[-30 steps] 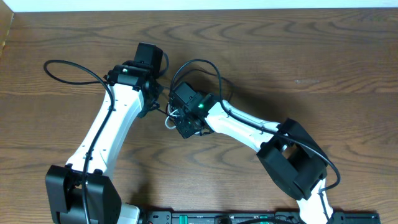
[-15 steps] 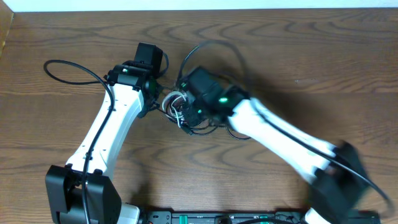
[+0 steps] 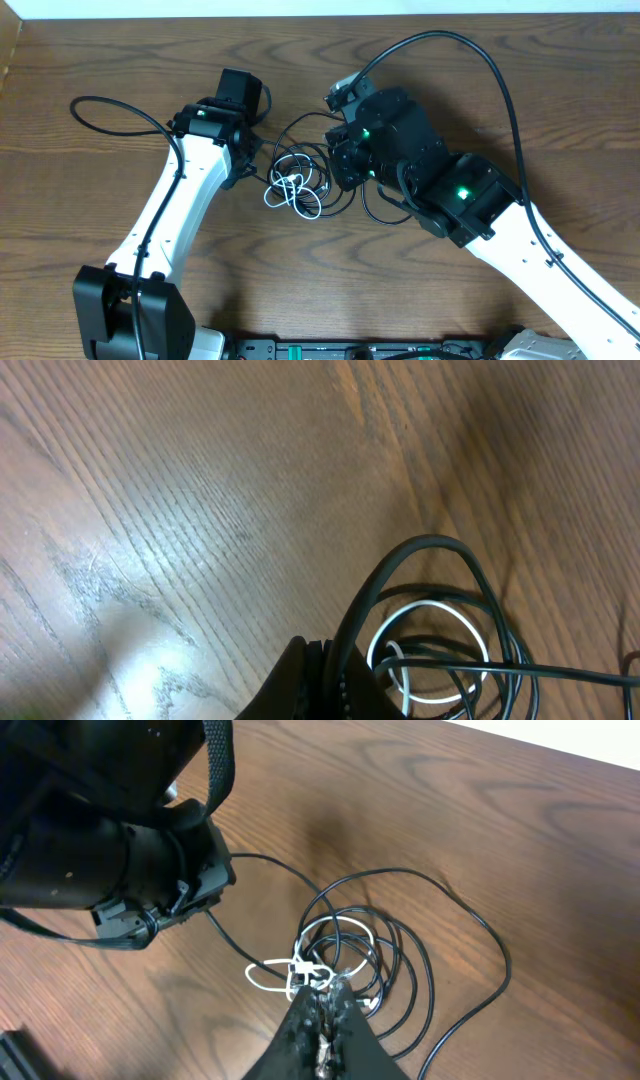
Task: Untangle cables
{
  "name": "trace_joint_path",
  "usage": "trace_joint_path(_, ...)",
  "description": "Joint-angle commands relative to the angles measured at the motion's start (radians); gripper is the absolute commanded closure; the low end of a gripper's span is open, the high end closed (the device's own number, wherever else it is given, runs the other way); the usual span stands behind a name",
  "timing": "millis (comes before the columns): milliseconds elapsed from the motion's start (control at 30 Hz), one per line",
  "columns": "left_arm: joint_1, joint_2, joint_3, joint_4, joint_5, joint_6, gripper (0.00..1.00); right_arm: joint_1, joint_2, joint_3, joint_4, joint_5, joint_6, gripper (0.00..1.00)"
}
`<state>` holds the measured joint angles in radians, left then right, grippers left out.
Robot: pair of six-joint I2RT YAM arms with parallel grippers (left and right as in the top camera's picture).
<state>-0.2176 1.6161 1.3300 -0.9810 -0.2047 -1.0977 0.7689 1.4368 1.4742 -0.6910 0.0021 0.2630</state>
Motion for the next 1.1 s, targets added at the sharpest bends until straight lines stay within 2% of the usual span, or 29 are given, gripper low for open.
trace_joint_path(0,0.003,0.005,-0.004,-0.005,0.021,0.013,0.92,-0.008,0.027,0.002,-0.030,0.002,-0.010,0.77)
trace_joint_path(33,0.003,0.005,-0.004,-0.005,0.021,0.013,0.92,-0.008,0.042,0.002,-0.038,-0.008,-0.010,0.69)
trace_joint_path(100,0.003,0.005,-0.004,-0.005,0.019,0.013,0.92,-0.007,0.088,0.002,-0.051,-0.044,-0.010,0.60)
trace_joint_path(167,0.003,0.005,-0.004,-0.005,0.008,0.013,0.92,-0.007,0.146,0.002,-0.055,-0.091,-0.010,0.55)
trace_joint_path(200,0.003,0.005,-0.004,-0.005,0.004,0.013,0.89,-0.007,0.174,0.002,-0.055,-0.112,-0.010,0.54)
trace_joint_path(367,0.003,0.005,-0.004,-0.010,-0.020,0.042,0.37,0.003,0.348,0.002,-0.053,-0.179,-0.010,0.50)
trace_joint_path(433,0.006,0.005,-0.004,-0.018,-0.057,0.047,0.28,0.011,0.406,0.002,-0.048,-0.197,-0.010,0.48)
trace_joint_path(567,0.036,0.005,-0.004,-0.044,-0.070,0.047,0.22,0.021,0.495,0.002,-0.021,-0.277,-0.008,0.36)
trace_joint_path(667,0.063,0.005,-0.004,-0.055,-0.061,0.047,0.19,0.023,0.524,0.002,-0.003,-0.293,-0.005,0.34)
trace_joint_path(700,0.072,0.005,-0.004,-0.056,-0.044,0.047,0.13,0.024,0.532,0.002,0.002,-0.294,-0.005,0.32)
trace_joint_path(767,0.092,0.005,-0.004,-0.058,0.010,0.047,0.13,0.033,0.553,0.002,0.007,-0.317,-0.030,0.23)
trace_joint_path(867,0.131,0.005,-0.004,-0.054,0.109,0.048,0.13,0.055,0.587,0.002,0.010,-0.358,-0.124,0.23)
trace_joint_path(967,0.172,0.005,-0.004,-0.054,0.151,0.056,0.13,0.072,0.622,0.002,0.033,-0.341,-0.113,0.37)
trace_joint_path(1067,0.212,0.005,-0.004,-0.055,0.171,0.098,0.13,0.082,0.662,0.002,0.085,-0.341,-0.064,0.39)
